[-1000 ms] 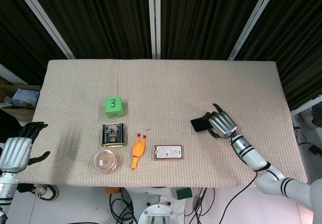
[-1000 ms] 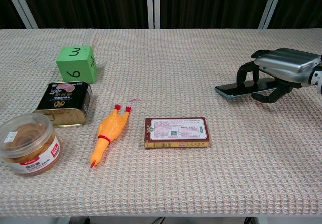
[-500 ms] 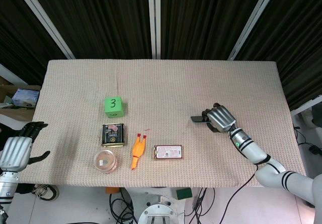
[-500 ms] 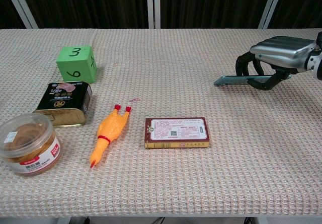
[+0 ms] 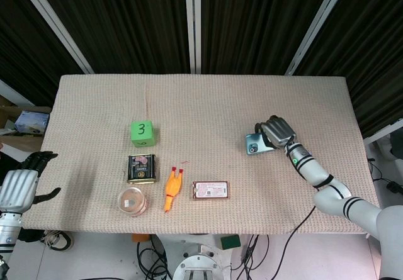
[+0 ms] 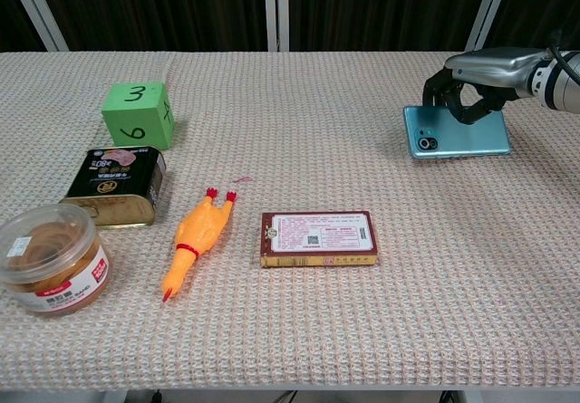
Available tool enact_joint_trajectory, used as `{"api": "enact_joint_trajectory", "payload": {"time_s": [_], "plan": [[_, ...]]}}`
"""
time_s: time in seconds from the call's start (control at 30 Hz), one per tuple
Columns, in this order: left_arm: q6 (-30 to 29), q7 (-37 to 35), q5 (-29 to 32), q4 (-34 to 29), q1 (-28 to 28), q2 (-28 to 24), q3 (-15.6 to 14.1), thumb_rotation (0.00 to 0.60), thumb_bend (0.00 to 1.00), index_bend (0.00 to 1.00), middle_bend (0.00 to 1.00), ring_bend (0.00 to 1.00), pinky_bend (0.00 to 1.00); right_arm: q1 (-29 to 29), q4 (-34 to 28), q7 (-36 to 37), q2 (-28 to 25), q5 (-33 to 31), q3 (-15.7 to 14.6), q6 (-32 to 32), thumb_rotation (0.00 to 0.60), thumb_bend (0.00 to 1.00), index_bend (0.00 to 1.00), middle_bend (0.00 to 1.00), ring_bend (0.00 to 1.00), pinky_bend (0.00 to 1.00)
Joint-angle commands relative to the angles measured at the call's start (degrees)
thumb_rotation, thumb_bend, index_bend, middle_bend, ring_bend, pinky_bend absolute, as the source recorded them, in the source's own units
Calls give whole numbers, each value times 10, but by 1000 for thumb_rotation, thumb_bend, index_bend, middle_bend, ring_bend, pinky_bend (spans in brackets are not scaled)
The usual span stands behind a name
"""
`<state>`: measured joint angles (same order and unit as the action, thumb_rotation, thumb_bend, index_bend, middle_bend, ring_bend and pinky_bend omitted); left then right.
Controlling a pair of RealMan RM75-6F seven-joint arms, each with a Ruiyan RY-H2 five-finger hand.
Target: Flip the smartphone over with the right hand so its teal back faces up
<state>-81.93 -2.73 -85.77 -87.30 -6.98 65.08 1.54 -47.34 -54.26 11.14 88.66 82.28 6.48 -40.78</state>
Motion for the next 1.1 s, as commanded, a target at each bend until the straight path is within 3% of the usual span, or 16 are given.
{"api": "enact_joint_trajectory", "payload": {"time_s": [0.03,0.2,0.33,0.5,0.7,0.93,1.1], "plan": [[2,-1,2,2,-1,1,1,600,112,207,191,152,348,-2,44,26,26,8,7,-37,595,584,0,4,0,0],[3,-1,1,3,-2,1,1,600,112,208,191,152,348,20,98,45,59,37,7,-149,571,521,0,0,0,0],[0,-2,-1,3,-2,1,1,600,112,208,191,152,348,57,94,20,58,47,3,-232,568,514,0,0,0,0],[-8,-2,-3,3,2,1,0,600,112,208,191,152,346,150,-19,-48,1,42,-23,-326,567,479,0,0,0,0],[-23,-3,-12,6,7,4,0,600,112,206,191,152,337,292,-190,-143,-72,-4,-65,-429,484,457,0,0,0,0],[-41,-1,-25,4,12,6,-3,600,112,194,191,152,335,410,-253,-181,-98,-29,-111,-505,466,442,0,0,0,0],[-46,2,-32,2,15,7,-6,600,111,194,191,152,334,447,-241,-167,-100,-33,-118,-513,457,440,0,0,0,0]]}}
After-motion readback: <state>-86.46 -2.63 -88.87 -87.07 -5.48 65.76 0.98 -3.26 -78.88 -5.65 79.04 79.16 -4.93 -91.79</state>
